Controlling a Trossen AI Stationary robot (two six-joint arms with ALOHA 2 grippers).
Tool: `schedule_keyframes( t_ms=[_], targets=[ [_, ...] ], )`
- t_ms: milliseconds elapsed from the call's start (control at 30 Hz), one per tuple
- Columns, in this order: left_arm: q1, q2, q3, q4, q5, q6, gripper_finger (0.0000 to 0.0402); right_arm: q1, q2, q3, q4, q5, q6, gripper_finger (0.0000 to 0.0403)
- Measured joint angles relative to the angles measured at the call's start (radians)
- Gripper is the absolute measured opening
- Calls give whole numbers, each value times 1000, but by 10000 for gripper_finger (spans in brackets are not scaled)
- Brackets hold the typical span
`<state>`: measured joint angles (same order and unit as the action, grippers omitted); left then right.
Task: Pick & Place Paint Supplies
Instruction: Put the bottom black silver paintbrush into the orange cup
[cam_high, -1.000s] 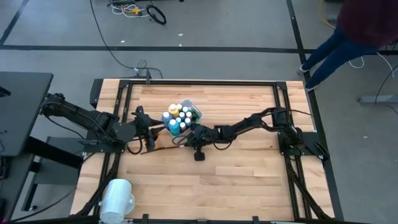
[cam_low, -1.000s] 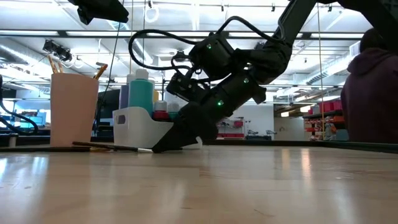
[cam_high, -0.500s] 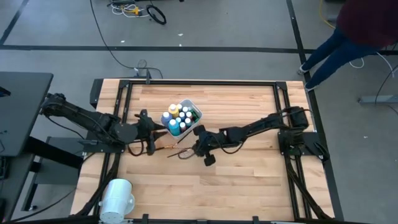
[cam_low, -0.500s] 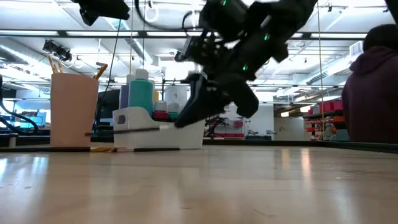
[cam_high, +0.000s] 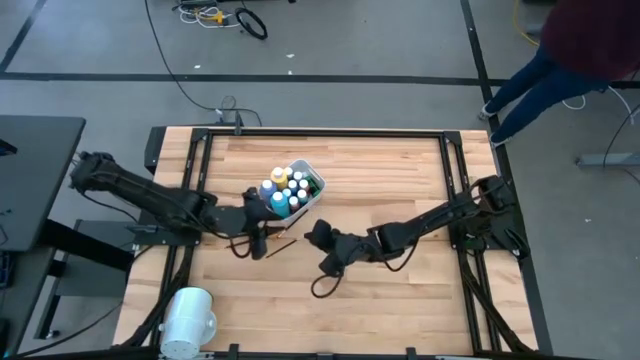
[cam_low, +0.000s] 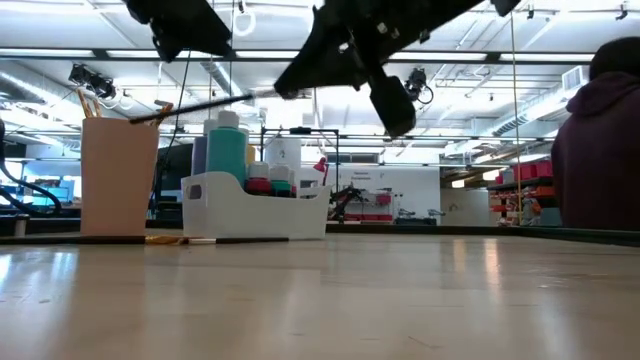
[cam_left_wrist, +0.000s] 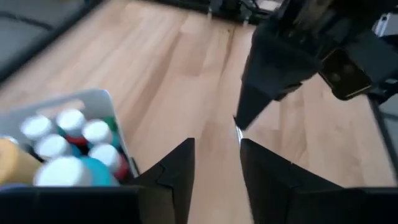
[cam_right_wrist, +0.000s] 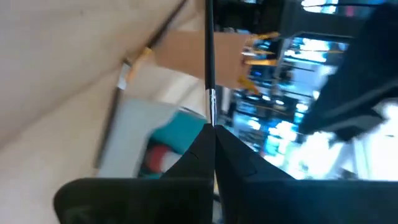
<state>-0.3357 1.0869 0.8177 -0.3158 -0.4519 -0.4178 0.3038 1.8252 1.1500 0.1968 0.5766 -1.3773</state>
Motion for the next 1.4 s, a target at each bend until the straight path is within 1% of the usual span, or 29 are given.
schedule_keyframes(
  t_ms=[100,300,433,600,667,733,833,967,1033,1200,1300,1400],
  targets=[
    [31,34,1,0,67,-43,155,5,0,0,26,45,-66,0],
    [75,110,1,28,153,-92,177,6,1,1,108,104,-111,0],
    [90,146,0,35,159,-99,178,5,0,1,116,118,-116,0],
    [95,161,0,40,164,-36,177,5,0,1,119,123,-115,0],
    [95,161,0,41,164,-12,167,5,0,1,122,124,-107,0],
    [94,161,0,40,162,19,145,5,0,1,122,124,-107,0],
    [94,161,0,41,165,56,95,5,0,1,122,121,-106,0],
    [94,161,0,43,181,56,23,4,0,1,122,116,-81,11],
    [94,161,0,42,179,54,21,4,0,1,124,116,-39,21],
    [94,161,0,37,144,-6,34,5,0,1,125,115,99,37],
    [94,161,0,37,126,-22,23,5,0,1,125,117,151,43],
    [93,139,0,34,122,-21,22,6,0,1,125,170,202,47]
  ],
)
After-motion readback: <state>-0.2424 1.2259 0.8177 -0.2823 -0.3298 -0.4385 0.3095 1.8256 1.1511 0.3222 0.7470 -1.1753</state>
